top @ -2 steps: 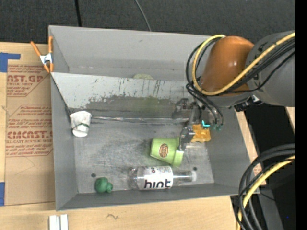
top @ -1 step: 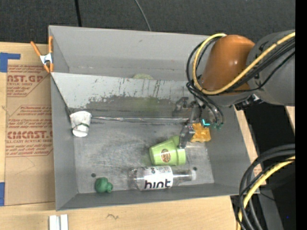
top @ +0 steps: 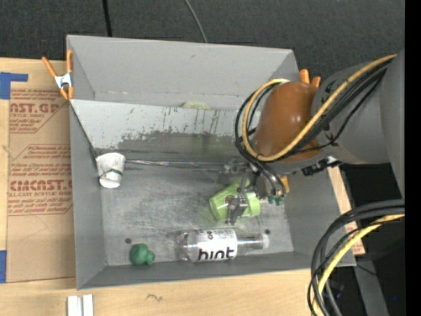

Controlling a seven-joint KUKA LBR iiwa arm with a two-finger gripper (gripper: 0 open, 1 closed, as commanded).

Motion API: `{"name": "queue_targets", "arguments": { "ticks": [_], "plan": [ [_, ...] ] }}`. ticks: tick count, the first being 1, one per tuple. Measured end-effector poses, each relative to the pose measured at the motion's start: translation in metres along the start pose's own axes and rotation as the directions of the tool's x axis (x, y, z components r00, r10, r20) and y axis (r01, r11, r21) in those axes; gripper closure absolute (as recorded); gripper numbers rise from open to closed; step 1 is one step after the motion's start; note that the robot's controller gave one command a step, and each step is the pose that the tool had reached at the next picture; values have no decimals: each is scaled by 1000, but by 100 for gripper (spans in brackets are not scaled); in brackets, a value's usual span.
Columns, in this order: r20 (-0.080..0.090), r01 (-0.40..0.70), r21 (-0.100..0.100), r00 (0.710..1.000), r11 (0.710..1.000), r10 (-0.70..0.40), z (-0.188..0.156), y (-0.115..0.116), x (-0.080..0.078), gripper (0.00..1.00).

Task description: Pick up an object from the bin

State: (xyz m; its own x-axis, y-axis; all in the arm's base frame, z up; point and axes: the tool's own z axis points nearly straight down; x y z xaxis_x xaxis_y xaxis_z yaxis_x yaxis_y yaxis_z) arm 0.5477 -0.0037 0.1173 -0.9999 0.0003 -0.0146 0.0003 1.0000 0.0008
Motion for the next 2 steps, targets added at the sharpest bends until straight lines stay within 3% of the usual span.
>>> {"name": "queue_targets", "arguments": {
  "ticks": [1, 2],
  "plan": [
    [-3, 146, -1, 989, 989, -146, 42, 14, -1, 100],
    [-3, 146, -1, 989, 989, -146, 42, 14, -1, 100]
  ]
}}
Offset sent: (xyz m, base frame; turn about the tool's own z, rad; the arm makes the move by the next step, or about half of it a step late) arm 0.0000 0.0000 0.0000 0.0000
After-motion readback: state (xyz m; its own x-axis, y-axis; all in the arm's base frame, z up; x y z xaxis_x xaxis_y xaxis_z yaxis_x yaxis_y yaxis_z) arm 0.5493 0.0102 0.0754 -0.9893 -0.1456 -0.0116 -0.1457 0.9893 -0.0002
